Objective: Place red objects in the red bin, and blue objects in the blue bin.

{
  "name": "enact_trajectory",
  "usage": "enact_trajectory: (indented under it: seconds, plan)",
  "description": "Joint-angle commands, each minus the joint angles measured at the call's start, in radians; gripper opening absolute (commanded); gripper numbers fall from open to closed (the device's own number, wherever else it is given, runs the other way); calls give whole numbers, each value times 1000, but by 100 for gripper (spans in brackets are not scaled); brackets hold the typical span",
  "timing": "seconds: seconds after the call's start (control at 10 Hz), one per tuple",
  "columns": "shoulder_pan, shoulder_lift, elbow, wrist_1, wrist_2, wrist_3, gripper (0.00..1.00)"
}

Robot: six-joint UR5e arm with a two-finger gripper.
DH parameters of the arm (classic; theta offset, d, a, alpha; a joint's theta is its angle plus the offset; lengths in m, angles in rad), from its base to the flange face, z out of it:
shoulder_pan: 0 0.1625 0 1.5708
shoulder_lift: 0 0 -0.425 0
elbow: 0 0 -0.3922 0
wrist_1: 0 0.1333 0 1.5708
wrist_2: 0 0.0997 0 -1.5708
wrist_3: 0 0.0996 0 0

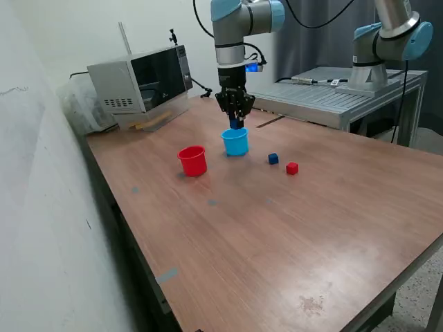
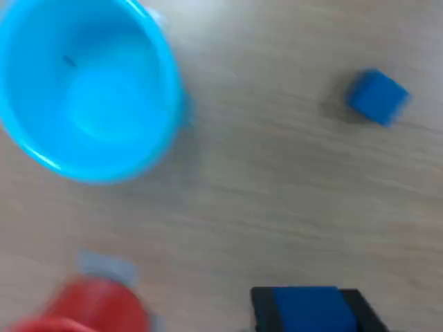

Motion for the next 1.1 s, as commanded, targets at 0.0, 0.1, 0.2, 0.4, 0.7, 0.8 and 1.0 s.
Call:
enact_trajectory:
  seconds: [0.0, 0.1, 0.2, 0.4, 0.7, 0.8, 1.0]
  plan:
    - [-160, -62, 94, 2, -25, -5, 0]
    - [-182, -69, 111, 4, -49, -5, 0]
    - [-197, -78, 133, 5, -57, -7, 0]
    - [-219, -82, 150, 7, -59, -8, 0]
    - [-217, -90, 191, 5, -57, -8, 0]
    - [-213, -90, 190, 7, -57, -8, 0]
    - [-205, -90, 187, 7, -57, 1, 0]
